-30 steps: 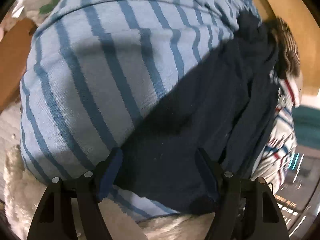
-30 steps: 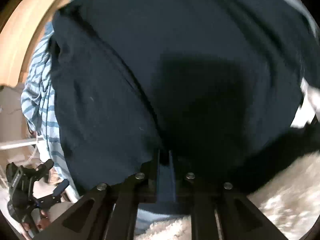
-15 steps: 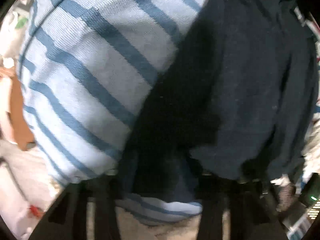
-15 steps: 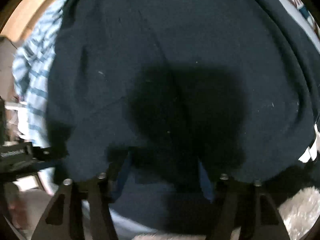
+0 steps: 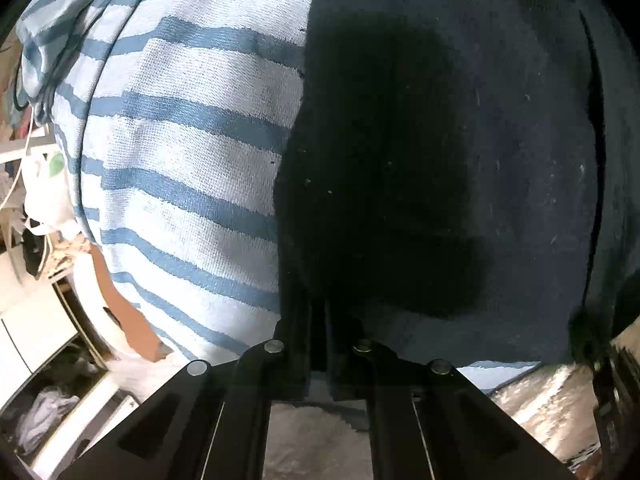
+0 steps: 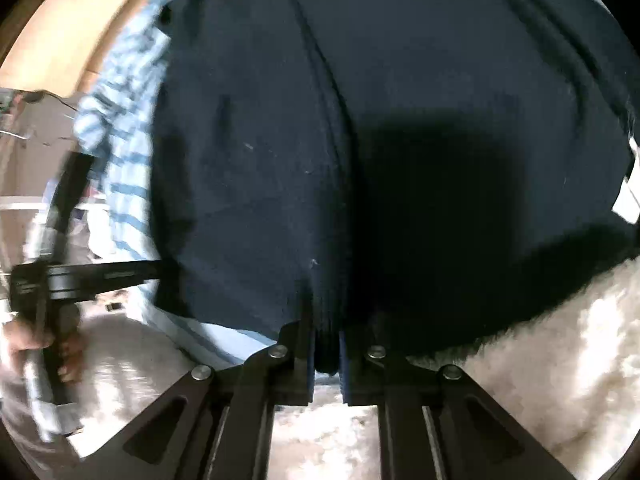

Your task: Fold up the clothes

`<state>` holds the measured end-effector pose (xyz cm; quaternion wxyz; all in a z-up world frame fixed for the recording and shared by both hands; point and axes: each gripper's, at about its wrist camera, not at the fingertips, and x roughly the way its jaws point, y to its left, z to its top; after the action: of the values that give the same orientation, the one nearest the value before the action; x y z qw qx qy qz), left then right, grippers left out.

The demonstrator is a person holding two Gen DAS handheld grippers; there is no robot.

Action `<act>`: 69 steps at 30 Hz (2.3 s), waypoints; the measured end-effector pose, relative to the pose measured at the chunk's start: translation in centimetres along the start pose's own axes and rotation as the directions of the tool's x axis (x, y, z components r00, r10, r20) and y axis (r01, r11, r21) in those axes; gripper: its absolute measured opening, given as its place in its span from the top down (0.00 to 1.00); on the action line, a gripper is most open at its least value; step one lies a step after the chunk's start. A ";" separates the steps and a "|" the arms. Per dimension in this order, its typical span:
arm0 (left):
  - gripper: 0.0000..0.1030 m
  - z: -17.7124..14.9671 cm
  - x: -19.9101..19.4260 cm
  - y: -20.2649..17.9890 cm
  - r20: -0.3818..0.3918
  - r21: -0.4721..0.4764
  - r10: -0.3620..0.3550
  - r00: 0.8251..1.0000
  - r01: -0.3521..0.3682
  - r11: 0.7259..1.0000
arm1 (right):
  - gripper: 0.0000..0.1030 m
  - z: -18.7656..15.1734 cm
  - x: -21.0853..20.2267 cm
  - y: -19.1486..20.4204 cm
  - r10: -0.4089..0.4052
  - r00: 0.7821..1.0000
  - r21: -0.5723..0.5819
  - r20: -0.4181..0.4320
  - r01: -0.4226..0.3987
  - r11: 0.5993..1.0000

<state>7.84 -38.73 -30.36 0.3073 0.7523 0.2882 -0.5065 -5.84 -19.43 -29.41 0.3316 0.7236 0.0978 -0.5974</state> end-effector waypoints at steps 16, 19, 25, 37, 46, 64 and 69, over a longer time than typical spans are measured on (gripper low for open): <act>0.52 -1.1 -0.1 1.7 -0.019 -0.092 -0.230 0.973 0.227 0.969 | 0.63 -3.2 -0.7 8.5 0.011 0.998 -0.351 0.065 0.012 0.936; 0.52 -0.8 -0.4 2.8 0.010 -0.137 -0.211 0.977 0.211 0.968 | 0.70 -3.7 1.1 9.8 0.093 0.995 -0.395 0.030 -0.074 0.916; 0.52 -0.9 0.3 5.6 0.016 -0.254 -0.244 0.970 0.240 0.937 | 0.72 -3.6 3.0 11.5 0.092 0.995 -0.433 0.028 -0.071 0.899; 0.52 -2.3 0.7 8.5 0.019 -0.318 -0.335 0.942 0.323 0.891 | 0.91 -4.1 5.0 14.0 -0.022 0.997 -0.510 0.072 0.056 0.859; 0.52 -4.0 1.8 12.1 0.069 -0.400 -0.413 0.908 0.404 0.822 | 0.96 -5.3 5.0 13.3 0.262 0.955 -0.343 -0.141 -0.296 0.892; 0.52 -3.9 3.0 12.0 0.158 -0.455 -0.559 0.814 0.563 0.690 | 0.81 -3.6 6.0 15.9 0.047 0.999 -0.363 -0.007 -0.046 0.931; 0.52 -3.6 3.0 11.1 0.169 -0.460 -0.578 0.799 0.582 0.670 | 0.85 -3.7 4.9 15.6 0.357 0.927 -0.287 -0.117 -0.376 0.881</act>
<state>19.21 -42.84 -30.20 0.3119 0.5159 0.6290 -0.4909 6.85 -30.35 -28.03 0.5428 0.6870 0.0603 -0.4793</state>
